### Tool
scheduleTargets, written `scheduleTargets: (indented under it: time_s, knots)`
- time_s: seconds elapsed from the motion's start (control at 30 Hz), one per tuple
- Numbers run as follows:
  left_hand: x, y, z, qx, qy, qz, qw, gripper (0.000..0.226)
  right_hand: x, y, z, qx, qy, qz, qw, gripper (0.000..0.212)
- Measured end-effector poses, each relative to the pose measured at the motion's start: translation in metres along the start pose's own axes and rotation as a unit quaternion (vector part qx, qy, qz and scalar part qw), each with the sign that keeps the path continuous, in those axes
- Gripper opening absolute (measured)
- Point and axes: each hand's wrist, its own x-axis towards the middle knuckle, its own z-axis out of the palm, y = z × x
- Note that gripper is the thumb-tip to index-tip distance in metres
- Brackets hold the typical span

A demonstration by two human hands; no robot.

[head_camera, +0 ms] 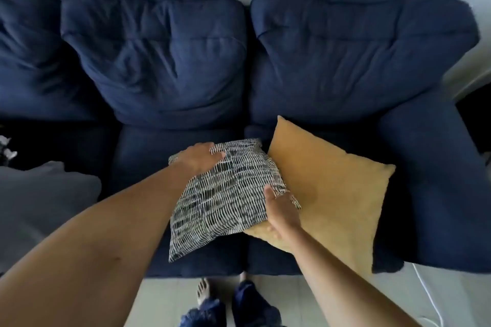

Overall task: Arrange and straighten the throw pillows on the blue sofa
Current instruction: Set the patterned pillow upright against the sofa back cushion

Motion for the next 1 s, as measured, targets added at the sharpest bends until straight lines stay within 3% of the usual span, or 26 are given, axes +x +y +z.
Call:
scheduleTargets:
  time_s: [0.13, 0.37, 0.6, 0.7, 0.77, 0.87, 1.0]
  knots:
    - [0.049, 0.002, 0.012, 0.03, -0.011, 0.003, 0.999, 0.083, 0.02, 0.009, 0.027, 0.104, 0.042, -0.005, 0.994, 0.086]
    - [0.137, -0.001, 0.036, 0.068, -0.009, -0.011, 0.998, 0.094, 0.056, 0.002, 0.071, 0.191, 0.083, -0.042, 0.977, 0.101]
    - [0.178, -0.031, 0.053, 0.045, -0.045, -0.048, 0.997, 0.111, 0.073, 0.001, 0.097, 0.243, 0.13, -0.079, 0.958, 0.095]
    - [0.176, -0.036, 0.05, 0.003, -0.055, -0.052, 0.997, 0.101, 0.071, -0.007, 0.096, 0.248, 0.151, -0.119, 0.95, 0.094]
    - [0.166, -0.045, 0.043, -0.096, -0.054, -0.044, 0.993, 0.075, 0.069, -0.018, 0.093, 0.236, 0.162, -0.14, 0.948, 0.091]
    - [0.144, -0.065, 0.03, -0.281, 0.032, -0.01, 0.959, 0.047, 0.073, -0.04, 0.088, 0.221, 0.172, -0.184, 0.942, 0.086]
    - [0.109, -0.086, 0.011, -0.391, 0.223, 0.025, 0.892, 0.028, 0.087, -0.082, 0.076, 0.204, 0.191, -0.262, 0.924, 0.079]
